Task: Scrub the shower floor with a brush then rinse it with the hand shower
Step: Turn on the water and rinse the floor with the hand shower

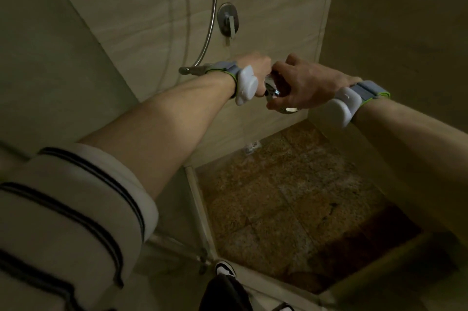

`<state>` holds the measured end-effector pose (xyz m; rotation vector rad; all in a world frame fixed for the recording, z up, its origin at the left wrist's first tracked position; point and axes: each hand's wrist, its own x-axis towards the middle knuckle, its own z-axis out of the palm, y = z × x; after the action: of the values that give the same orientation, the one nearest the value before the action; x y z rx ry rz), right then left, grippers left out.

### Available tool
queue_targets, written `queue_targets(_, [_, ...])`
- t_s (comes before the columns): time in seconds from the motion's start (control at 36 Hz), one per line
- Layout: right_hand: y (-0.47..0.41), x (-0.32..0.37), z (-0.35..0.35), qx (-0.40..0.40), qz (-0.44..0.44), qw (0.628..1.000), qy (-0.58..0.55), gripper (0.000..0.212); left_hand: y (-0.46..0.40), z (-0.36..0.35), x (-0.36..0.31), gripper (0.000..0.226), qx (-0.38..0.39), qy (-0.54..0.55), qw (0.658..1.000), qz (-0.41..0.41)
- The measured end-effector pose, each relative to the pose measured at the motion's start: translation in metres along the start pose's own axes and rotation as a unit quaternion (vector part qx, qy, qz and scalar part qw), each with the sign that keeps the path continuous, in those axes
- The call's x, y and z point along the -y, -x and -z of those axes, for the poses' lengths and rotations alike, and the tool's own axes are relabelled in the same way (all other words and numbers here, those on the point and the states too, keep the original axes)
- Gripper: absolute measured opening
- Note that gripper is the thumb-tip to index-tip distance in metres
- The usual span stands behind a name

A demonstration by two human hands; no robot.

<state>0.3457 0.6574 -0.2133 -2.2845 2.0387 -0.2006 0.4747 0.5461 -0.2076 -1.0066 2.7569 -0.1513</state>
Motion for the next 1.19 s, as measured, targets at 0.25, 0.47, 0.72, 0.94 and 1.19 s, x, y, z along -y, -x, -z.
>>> queue_targets(0.25, [0.004, 0.004, 0.002, 0.017, 0.001, 1.000, 0.003, 0.081, -0.005, -0.006, -0.001, 0.020, 0.000, 0.013, 1.000, 0.003])
queue_targets(0.47, [0.007, 0.007, 0.004, 0.021, -0.009, 1.000, -0.003, 0.079, -0.002, -0.002, -0.003, 0.012, 0.007, 0.000, 1.000, 0.002])
queue_targets(0.72, [0.006, 0.004, 0.005, 0.036, -0.004, 0.999, 0.018, 0.080, 0.000, -0.008, -0.008, 0.009, 0.004, 0.028, 1.000, 0.006])
queue_targets(0.94, [0.008, 0.006, 0.007, 0.068, -0.012, 0.996, 0.058, 0.080, 0.003, -0.027, -0.011, 0.032, 0.017, 0.116, 0.993, 0.015])
queue_targets(1.19, [0.009, 0.010, 0.004, 0.114, -0.008, 0.993, 0.029, 0.074, 0.007, -0.035, -0.015, 0.035, 0.053, 0.137, 0.989, 0.008])
